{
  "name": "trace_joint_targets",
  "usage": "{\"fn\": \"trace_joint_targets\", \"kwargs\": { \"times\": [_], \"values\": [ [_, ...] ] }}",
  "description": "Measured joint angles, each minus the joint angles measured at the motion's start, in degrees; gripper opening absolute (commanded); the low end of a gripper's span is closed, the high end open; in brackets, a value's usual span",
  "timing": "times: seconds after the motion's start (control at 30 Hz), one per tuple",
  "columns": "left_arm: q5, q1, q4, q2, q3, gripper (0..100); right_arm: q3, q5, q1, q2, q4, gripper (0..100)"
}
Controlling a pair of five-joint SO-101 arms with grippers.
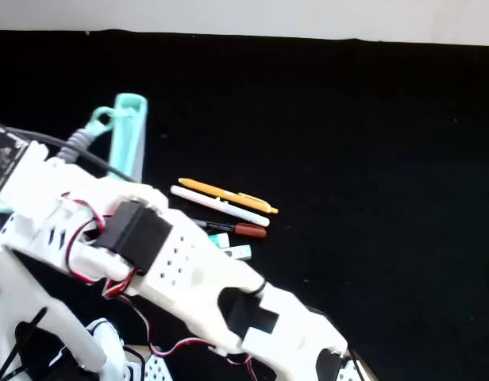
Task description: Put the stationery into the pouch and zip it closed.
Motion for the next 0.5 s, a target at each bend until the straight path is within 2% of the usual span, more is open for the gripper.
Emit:
{"fn": "trace_joint_targets", "kwargs": {
  "times": [0.37,0.5],
  "values": [
    [0.0,-3.78,-2.11,0.0,0.35,1,-0.35,1.85,0.09,1.05,0.0,0.8],
    [0.0,-4.04,-2.11,0.0,0.35,1,-5.36,2.81,1.23,1.05,0.0,0.8]
  ]
}}
